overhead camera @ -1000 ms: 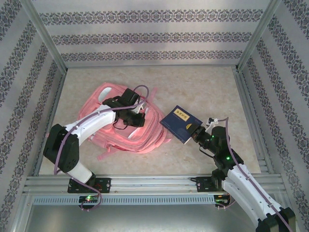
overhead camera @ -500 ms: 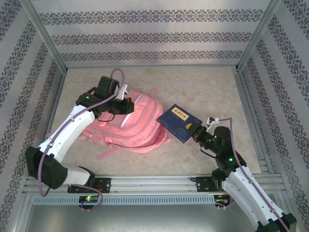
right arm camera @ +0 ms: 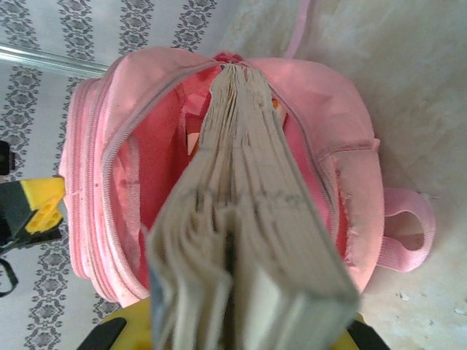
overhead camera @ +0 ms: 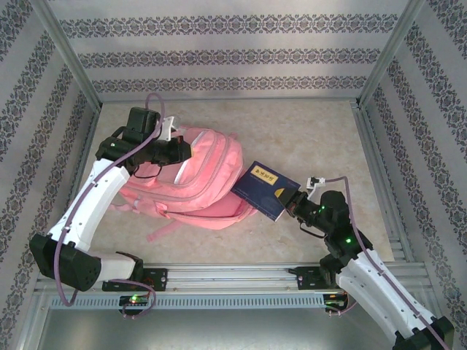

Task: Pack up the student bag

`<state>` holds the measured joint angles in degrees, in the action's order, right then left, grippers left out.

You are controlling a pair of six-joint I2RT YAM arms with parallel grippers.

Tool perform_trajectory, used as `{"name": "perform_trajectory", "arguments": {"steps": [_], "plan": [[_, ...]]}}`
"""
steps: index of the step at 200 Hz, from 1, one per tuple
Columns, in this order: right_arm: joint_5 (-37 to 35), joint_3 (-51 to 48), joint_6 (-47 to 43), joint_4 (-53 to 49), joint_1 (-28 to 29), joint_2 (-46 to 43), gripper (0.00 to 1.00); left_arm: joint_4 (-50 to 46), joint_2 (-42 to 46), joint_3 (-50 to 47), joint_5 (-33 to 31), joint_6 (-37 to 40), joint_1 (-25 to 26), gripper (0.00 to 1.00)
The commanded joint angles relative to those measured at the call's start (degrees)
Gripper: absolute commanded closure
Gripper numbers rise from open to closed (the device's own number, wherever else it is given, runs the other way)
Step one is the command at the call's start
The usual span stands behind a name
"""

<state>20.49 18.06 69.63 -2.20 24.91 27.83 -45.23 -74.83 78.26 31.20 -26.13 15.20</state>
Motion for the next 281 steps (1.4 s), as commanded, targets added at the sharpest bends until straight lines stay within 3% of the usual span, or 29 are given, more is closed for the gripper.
{"name": "perform_trajectory", "arguments": {"steps": [1,43,84,149,226,253,281], "plan": [[0.40,2.21,2.86,5.54,0.69,1.18,1.00,5.07,2.88,2.72,4.75,-3.10,-1.87,1.00],[-3.11,3.94,4.84,19.31,9.03,12.59,1.00,10.83,2.64,2.54,11.05,-8.31,-2.34,1.00],[-6.76,10.01,4.64,27.02,14.69,24.66,1.00,12.87,3.27,1.30,12.36,-8.73,-2.39,1.00],[-4.54,21.13,9.13,39.40,17.56,49.90,1.00,14.49,3.29,0.51,13.72,-9.47,-2.51,1.00],[0.92,36.68,12.29,44.35,18.77,77.63,0.99,20.09,3.03,-2.60,16.01,-12.88,-2.55,1.00],[1.68,42.63,12.55,43.77,19.76,85.05,0.92,21.49,2.47,-3.35,16.43,-13.73,-2.56,1.00],[1.60,45.22,11.00,42.97,19.83,87.90,0.56,21.92,1.68,-3.46,16.30,-13.94,-2.70,1.00]]}}
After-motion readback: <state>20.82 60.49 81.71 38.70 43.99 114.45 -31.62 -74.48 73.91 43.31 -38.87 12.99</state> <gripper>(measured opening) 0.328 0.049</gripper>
